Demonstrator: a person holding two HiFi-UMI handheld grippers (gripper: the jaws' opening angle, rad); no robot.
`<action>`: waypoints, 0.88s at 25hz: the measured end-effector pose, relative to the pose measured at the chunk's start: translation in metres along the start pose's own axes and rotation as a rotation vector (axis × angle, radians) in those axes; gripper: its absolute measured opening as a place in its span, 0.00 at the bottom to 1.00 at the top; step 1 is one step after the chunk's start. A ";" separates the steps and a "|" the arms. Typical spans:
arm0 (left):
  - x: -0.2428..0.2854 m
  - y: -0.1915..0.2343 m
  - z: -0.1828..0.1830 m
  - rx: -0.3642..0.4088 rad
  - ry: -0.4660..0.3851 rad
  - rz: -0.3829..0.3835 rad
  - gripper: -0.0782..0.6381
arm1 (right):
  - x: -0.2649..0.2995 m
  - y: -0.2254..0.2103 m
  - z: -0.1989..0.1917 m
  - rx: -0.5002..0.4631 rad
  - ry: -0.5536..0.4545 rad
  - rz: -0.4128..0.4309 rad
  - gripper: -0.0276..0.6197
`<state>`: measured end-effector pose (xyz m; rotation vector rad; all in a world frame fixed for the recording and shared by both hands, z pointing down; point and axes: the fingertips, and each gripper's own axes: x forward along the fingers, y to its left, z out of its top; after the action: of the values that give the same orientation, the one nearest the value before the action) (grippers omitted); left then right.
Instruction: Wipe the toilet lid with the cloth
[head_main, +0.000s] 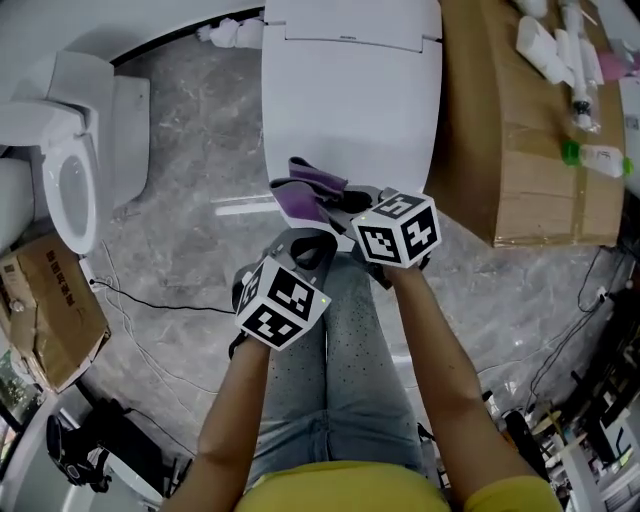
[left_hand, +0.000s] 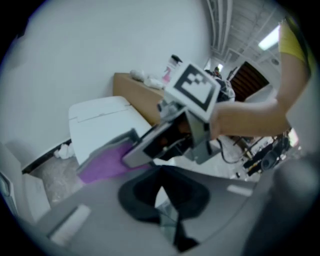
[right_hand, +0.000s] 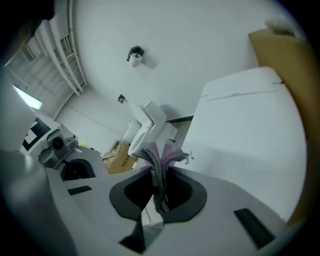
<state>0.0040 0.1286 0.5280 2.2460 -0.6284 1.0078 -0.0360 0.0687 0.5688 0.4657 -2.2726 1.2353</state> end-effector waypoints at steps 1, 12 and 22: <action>-0.003 0.002 -0.006 -0.004 0.005 0.002 0.11 | 0.018 0.002 -0.007 0.024 0.035 0.040 0.12; -0.010 0.017 -0.043 -0.014 0.041 0.005 0.11 | 0.101 -0.066 -0.083 0.010 0.234 -0.242 0.12; 0.018 -0.001 -0.010 0.089 0.049 -0.065 0.11 | 0.020 -0.127 -0.096 0.012 0.168 -0.492 0.12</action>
<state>0.0108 0.1330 0.5474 2.2960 -0.4957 1.0739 0.0396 0.0817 0.7098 0.8326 -1.8584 0.9921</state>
